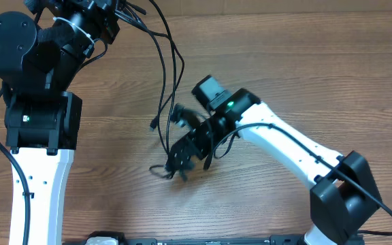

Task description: Untangle cables

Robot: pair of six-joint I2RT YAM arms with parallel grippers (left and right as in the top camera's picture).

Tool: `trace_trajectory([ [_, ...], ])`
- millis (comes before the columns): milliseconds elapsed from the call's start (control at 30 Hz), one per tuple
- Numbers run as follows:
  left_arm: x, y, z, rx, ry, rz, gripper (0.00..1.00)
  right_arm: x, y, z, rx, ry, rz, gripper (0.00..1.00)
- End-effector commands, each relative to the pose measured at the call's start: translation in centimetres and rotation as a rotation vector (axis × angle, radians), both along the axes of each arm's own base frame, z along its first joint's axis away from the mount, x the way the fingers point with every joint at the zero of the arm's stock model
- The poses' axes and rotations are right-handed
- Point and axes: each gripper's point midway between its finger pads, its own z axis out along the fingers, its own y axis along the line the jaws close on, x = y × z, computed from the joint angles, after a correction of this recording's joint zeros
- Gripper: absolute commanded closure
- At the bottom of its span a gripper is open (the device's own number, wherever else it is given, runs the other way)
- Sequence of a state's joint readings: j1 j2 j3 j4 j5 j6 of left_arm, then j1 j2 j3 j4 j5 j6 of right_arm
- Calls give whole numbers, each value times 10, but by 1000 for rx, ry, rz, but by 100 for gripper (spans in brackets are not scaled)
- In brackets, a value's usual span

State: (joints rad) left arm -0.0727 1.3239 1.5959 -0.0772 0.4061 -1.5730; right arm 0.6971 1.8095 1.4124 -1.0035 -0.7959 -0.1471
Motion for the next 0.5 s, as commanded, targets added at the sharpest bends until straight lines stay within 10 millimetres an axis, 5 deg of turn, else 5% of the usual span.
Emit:
trace_trajectory([
  [0,-13,1,21,-19,-51,8,96,-28,18,12,117,-27,156,0],
  [233,-13,1,21,-19,-51,7,96,-62,37,12,135,-50,265,0],
  [467,-13,1,21,-18,-51,5,96,-70,39,12,123,-34,273,3],
])
